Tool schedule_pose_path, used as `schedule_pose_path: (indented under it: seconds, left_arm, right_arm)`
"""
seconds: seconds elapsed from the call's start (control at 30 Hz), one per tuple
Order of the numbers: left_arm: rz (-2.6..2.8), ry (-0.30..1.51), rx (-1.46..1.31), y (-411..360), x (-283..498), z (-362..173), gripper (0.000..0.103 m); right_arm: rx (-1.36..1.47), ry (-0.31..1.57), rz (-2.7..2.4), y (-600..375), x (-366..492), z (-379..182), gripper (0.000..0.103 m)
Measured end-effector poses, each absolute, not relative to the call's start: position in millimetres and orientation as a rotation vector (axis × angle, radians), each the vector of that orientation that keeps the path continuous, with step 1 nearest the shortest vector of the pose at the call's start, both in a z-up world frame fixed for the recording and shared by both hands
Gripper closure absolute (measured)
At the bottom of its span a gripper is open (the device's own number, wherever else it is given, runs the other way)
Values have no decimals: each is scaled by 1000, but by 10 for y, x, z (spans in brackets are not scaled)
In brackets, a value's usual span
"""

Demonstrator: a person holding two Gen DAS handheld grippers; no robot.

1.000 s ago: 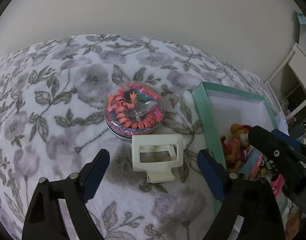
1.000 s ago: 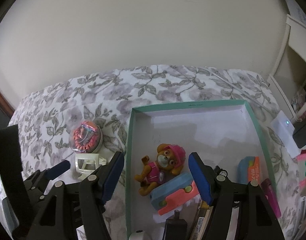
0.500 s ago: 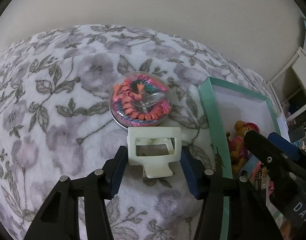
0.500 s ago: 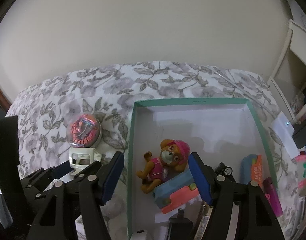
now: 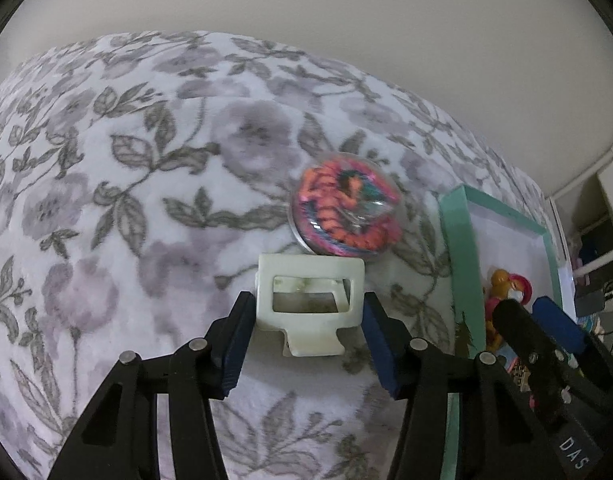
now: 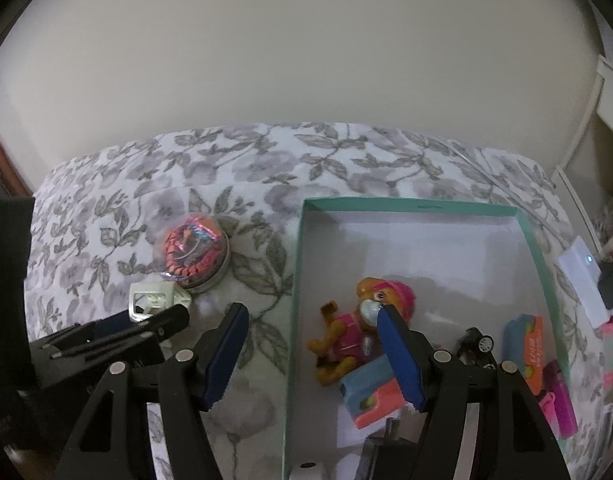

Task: Organize rigid objects
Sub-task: 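Grasp the cream clip with the left tool while the right tool grasps the clear dragon dome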

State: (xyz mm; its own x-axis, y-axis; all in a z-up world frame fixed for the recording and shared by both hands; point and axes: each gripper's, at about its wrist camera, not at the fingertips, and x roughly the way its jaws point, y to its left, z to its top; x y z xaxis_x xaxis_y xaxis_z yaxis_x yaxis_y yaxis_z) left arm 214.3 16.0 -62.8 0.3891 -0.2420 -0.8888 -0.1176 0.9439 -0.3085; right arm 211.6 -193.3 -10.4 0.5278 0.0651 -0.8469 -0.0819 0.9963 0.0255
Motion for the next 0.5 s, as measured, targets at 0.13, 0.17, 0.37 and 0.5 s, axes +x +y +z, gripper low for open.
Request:
schedule_pose_path:
  seconds: [0.13,0.17,0.37,0.5]
  left_arm:
    - [-53,1174,-386,331,2146,-633,47]
    - [-43,1173,-396,387,2145,-634,47]
    - [15,1167,-459,663,2144,-639,47]
    - [59,1165,-470,827,2138,-646,47]
  right_arm:
    - [-5,1004,112,-1873,2117,-114,33]
    - [0,1003,117,-1861,2119,-115,33]
    - [44,1008,164,-1731,2176,-158,33]
    - [62,1015,203,-1578,2205,-188,33]
